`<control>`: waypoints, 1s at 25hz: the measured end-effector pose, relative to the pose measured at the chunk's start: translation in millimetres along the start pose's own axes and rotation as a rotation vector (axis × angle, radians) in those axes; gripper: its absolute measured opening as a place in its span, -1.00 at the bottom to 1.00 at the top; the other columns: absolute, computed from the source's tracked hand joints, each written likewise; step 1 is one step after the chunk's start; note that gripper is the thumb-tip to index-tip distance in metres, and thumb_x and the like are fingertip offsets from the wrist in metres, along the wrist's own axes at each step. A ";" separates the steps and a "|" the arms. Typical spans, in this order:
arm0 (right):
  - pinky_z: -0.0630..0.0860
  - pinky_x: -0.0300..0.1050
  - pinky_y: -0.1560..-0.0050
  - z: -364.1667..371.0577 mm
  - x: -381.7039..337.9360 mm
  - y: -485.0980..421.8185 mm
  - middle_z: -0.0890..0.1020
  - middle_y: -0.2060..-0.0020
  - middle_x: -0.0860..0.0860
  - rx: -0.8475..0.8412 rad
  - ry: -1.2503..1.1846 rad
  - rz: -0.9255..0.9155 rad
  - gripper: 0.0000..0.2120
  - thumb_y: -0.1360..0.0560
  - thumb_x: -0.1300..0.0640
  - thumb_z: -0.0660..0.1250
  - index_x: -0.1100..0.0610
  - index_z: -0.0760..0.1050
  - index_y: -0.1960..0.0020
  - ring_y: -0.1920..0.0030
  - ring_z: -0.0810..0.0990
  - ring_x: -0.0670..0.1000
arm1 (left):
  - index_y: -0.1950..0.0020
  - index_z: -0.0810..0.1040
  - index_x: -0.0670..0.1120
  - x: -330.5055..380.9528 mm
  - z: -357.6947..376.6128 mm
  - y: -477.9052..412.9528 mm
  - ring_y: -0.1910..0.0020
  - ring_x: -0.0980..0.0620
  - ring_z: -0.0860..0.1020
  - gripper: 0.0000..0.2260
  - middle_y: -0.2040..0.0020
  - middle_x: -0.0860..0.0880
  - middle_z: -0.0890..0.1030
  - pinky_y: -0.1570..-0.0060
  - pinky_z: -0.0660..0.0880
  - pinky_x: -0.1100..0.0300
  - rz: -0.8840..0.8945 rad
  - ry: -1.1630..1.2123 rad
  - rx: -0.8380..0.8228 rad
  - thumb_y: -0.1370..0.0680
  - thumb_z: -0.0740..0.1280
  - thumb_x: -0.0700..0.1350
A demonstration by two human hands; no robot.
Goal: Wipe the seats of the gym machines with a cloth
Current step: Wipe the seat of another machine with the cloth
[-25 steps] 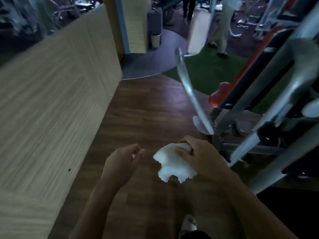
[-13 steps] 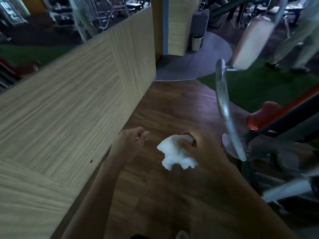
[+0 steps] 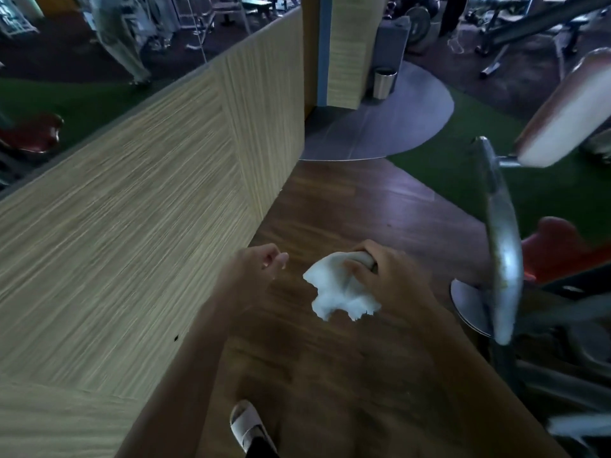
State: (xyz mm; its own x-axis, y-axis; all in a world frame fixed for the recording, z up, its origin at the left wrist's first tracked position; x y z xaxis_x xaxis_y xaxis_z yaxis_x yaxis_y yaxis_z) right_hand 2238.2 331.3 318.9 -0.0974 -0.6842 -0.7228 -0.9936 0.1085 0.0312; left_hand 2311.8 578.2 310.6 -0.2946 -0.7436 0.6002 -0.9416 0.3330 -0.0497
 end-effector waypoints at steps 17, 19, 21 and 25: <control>0.45 -0.30 0.30 -12.7 8.8 -260.7 0.61 0.18 -0.19 0.396 0.127 0.202 -0.86 -0.60 -0.12 0.29 -0.10 0.53 -0.08 0.22 0.57 -0.21 | 0.14 0.57 0.02 -57.8 -12.1 -370.5 0.30 0.15 0.57 -0.65 0.31 0.11 0.61 0.19 0.57 0.03 0.331 0.002 -0.241 -0.53 0.18 0.25; 0.54 -0.19 0.29 -34.2 28.6 -301.6 0.61 0.19 -0.19 0.429 0.114 0.216 -0.85 -0.59 -0.13 0.29 -0.10 0.54 -0.08 0.23 0.57 -0.20 | 0.14 0.57 0.03 -41.2 4.0 -425.4 0.30 0.17 0.58 -0.64 0.32 0.12 0.62 0.17 0.57 0.02 0.355 0.022 -0.244 -0.51 0.17 0.27; 0.55 -0.15 0.30 -54.7 45.7 -338.2 0.62 0.21 -0.17 0.438 0.106 0.229 -0.84 -0.59 -0.14 0.29 -0.09 0.54 -0.06 0.24 0.58 -0.20 | 0.14 0.57 0.02 -24.0 16.9 -473.4 0.29 0.15 0.60 -0.65 0.32 0.12 0.62 0.17 0.57 -0.01 0.380 0.045 -0.261 -0.52 0.18 0.26; 0.44 -0.25 0.33 -97.8 81.7 -409.4 0.62 0.21 -0.15 0.436 0.096 0.272 -0.83 -0.59 -0.13 0.30 -0.06 0.55 -0.06 0.26 0.57 -0.21 | 0.14 0.55 0.00 23.1 39.8 -568.5 0.29 0.15 0.60 -0.62 0.31 0.11 0.62 0.19 0.55 -0.02 0.497 0.070 -0.281 -0.56 0.15 0.26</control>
State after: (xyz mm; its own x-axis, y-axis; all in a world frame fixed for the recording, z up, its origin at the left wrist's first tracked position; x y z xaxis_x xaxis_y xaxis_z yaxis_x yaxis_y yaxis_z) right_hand 2631.4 160.5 314.7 -0.3737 -0.6503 -0.6614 -0.8178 0.5675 -0.0959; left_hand 2833.9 348.6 320.9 -0.6704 -0.4214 0.6107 -0.6103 0.7813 -0.1309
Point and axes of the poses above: each hand's wrist, its own y-axis away from the middle knuckle, its own z-axis out of the palm, x = y × z, the point moved 2 cm from there along -y, towards the middle knuckle
